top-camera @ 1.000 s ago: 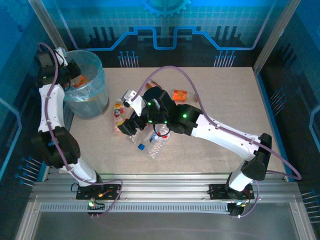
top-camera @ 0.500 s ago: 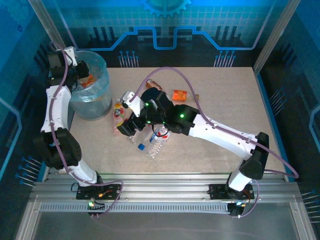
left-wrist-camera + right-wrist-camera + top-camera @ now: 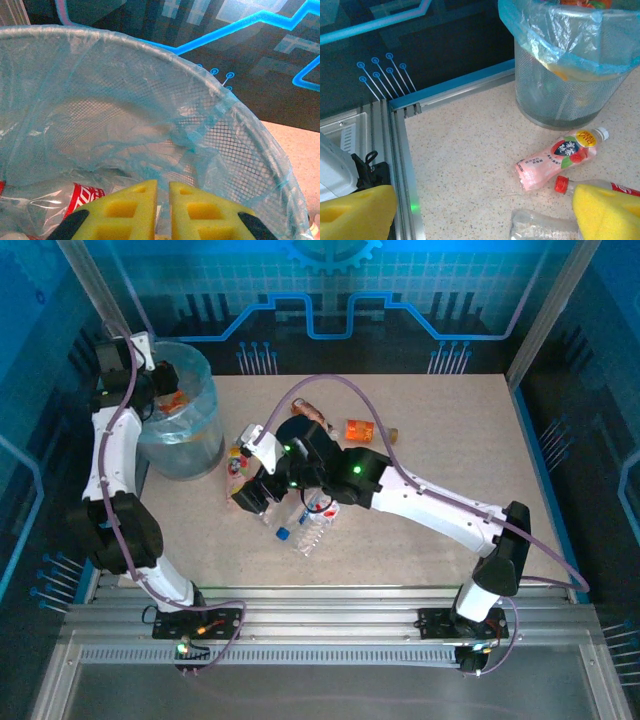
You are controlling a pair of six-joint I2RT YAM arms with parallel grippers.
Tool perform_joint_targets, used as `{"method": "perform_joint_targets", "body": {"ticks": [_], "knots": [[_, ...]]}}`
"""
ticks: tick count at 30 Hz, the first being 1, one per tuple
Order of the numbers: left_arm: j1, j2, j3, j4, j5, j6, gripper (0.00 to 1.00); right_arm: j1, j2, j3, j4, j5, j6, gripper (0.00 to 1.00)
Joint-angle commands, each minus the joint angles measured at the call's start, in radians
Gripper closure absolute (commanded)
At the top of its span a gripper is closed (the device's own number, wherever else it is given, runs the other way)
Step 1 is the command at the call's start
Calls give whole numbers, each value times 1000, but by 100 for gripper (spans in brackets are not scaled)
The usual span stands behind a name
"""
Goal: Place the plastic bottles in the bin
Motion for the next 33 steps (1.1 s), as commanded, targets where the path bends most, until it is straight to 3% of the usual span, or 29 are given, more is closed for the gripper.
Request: {"method": "perform_joint_targets", "body": {"ticks": [1, 7, 11, 13, 22, 33], "knots": [[-9, 42, 33, -223, 18, -18, 81, 8, 4, 49, -25, 4, 14, 8], [-7, -4, 87, -221, 58, -59, 77, 8, -4, 51, -29, 21, 16, 8], [-7, -43, 95, -215, 60, -76, 55, 8, -10, 51, -36, 32, 17, 8], [-7, -63, 103, -214, 58, -81, 50, 8, -13, 52, -43, 51, 19, 8], [-36, -208, 69, -202, 30, -76, 49, -86, -29, 50, -143, 124, 174, 8], [-146, -494, -149, -148, -33, -10, 42, -287, -59, -148, -247, 178, 412, 7]]}}
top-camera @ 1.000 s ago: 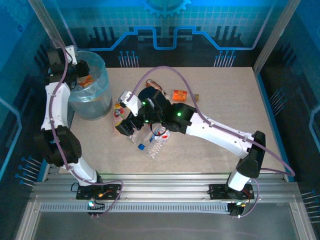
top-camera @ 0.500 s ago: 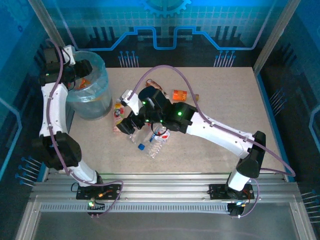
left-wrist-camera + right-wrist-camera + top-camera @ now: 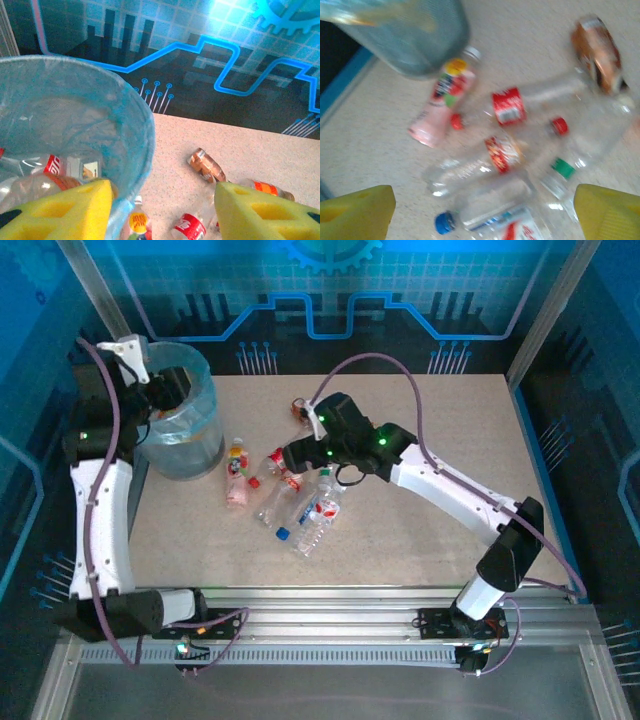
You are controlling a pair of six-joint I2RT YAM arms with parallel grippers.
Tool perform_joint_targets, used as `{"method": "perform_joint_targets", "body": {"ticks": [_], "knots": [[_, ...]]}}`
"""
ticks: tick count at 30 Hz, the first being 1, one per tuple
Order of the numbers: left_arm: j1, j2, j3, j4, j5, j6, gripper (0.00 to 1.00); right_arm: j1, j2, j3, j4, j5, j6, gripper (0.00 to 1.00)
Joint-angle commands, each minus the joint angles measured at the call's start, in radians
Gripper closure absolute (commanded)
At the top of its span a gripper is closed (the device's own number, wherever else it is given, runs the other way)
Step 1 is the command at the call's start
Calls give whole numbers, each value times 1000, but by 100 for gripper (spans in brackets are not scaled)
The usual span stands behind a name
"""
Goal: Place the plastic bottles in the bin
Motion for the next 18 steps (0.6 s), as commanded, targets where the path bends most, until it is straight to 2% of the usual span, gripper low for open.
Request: {"method": "perform_joint_targets", "body": {"ticks": [1, 6, 11, 18], "knots": [[-62, -71, -68, 28, -23, 57, 41, -44, -29, -67, -51, 18, 103, 7], [-220, -157, -181, 50, -10, 115, 41, -92, -11, -119, -87, 12, 153, 8], [-387, -221, -293, 70, -23, 207, 39, -63, 9, -215, -76, -27, 266, 7], [-428, -259, -359, 85, -44, 235, 36, 82, -3, -358, -33, 68, 440, 4]]}}
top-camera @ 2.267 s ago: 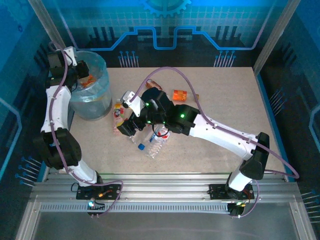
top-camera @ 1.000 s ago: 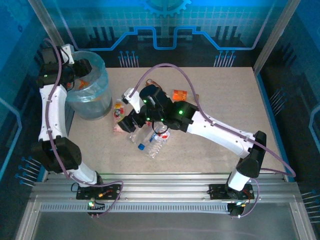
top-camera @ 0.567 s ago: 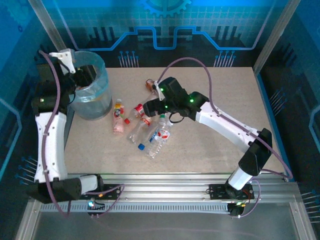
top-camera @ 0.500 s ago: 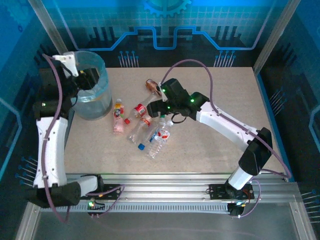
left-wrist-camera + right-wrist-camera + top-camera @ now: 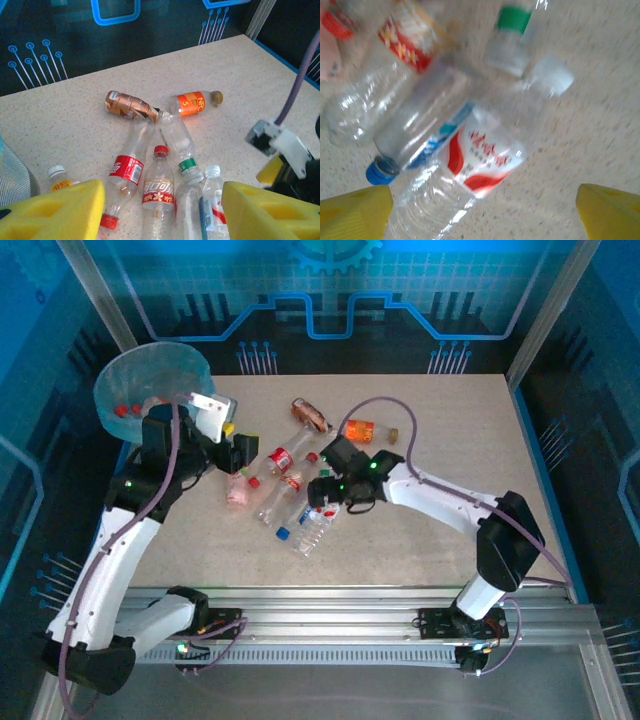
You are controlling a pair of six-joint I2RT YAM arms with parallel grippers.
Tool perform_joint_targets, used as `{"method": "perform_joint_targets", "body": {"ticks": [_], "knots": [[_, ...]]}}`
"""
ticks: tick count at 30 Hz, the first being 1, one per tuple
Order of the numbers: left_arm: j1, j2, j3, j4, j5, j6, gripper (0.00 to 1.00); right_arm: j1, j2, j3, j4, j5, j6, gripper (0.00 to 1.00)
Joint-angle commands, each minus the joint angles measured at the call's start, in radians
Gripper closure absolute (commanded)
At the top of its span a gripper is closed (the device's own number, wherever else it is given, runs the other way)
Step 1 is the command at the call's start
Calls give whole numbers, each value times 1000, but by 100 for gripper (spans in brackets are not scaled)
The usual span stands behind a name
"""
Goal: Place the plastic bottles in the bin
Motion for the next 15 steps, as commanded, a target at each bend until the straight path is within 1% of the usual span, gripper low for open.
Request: {"method": "perform_joint_targets", "body": {"ticks": [1, 5, 7, 15], "knots": [[-9, -28, -15, 38, -27, 47, 35, 70, -4, -53, 18, 62, 143, 3], [-9, -34, -24, 47, -39, 56, 35, 118, 4, -101, 53, 60, 229, 3], [-10, -36, -31, 53, -37, 55, 35, 131, 18, -108, 65, 50, 247, 3], [-10, -50, -47, 57, -35, 54, 35, 140, 73, -114, 115, 26, 262, 4]]}}
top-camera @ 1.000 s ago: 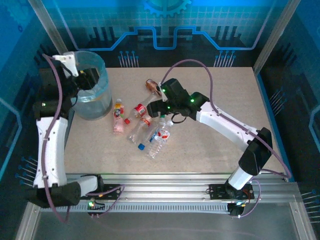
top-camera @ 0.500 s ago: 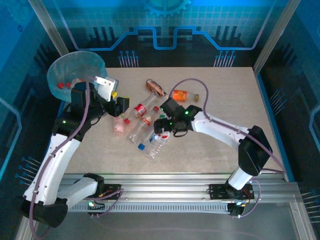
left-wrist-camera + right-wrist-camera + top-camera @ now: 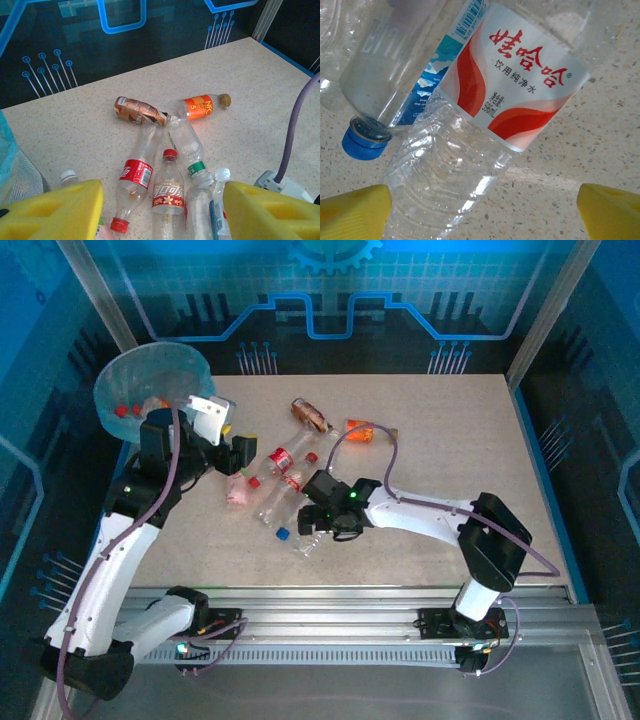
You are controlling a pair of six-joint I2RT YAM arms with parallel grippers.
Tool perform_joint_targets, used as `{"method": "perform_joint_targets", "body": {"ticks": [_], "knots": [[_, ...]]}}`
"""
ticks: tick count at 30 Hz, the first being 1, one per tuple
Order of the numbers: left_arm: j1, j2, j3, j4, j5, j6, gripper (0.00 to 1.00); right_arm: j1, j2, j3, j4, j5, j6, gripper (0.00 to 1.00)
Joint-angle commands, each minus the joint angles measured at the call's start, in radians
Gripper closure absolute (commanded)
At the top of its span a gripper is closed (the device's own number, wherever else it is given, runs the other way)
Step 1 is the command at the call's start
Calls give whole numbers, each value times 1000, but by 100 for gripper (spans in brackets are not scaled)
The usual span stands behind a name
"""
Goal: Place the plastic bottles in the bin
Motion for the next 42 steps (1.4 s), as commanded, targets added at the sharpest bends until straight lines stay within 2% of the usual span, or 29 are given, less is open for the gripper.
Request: {"method": "perform_joint_targets", "body": {"ticks": [1, 11, 18, 24, 30, 37, 42], "knots": [[-6, -25, -20, 21, -11, 28, 34, 9, 32, -9, 33, -3, 32, 4], [-6, -29, -26, 27, -15, 29, 34, 6, 62, -32, 28, -32, 27, 7], [-6, -22, -21, 32, -14, 35, 34, -8, -4, -106, 21, -18, 28, 17], [-6, -16, -25, 32, -14, 27, 33, -16, 8, -122, 31, -37, 22, 16], [-6, -14, -10, 13, -32, -3, 29, -18, 4, -123, 34, -51, 7, 25], [-6, -3, 61, 7, -25, -85, 27, -12, -132, -176, 3, 14, -31, 33], [-6, 28, 128, -2, 61, -168, 28, 10, -288, -227, 39, 52, -139, 33]]}}
